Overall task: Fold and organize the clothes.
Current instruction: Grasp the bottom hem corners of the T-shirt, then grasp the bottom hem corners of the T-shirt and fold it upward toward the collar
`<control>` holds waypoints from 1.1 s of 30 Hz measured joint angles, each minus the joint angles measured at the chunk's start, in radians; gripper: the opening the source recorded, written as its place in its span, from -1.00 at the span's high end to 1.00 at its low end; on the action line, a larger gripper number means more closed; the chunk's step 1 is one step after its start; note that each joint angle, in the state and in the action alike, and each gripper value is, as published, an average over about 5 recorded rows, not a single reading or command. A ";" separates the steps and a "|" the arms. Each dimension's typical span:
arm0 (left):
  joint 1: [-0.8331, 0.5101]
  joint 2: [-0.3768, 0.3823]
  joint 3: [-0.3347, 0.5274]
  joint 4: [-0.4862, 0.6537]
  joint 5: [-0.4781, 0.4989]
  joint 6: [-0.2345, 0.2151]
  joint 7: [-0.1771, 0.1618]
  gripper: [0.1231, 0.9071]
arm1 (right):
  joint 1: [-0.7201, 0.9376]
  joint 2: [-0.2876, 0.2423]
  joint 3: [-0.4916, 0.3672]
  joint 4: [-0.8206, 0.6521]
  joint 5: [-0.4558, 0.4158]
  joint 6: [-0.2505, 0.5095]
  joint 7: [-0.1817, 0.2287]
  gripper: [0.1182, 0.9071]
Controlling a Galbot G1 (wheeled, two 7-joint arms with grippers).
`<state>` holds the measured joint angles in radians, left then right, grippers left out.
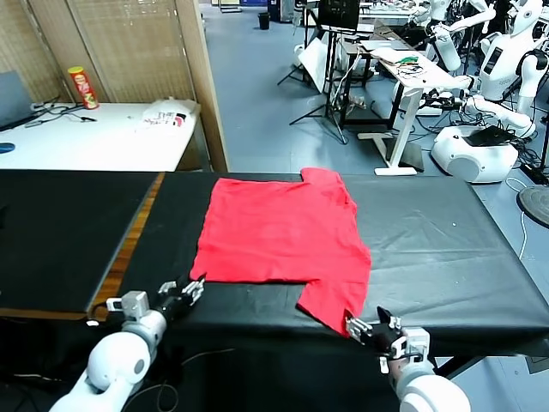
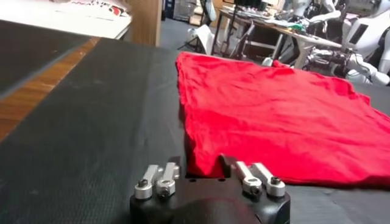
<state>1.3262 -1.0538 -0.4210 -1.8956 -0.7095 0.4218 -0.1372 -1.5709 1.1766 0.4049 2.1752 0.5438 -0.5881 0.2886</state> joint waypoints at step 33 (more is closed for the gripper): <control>0.022 -0.081 -0.016 -0.161 0.044 -0.079 -0.045 0.99 | 0.274 -0.139 0.005 -0.213 -0.007 0.297 -0.118 0.99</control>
<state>1.3480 -1.1348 -0.4370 -2.0561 -0.6651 0.3427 -0.1827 -1.2965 1.0373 0.4096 1.9618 0.5365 -0.2915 0.1708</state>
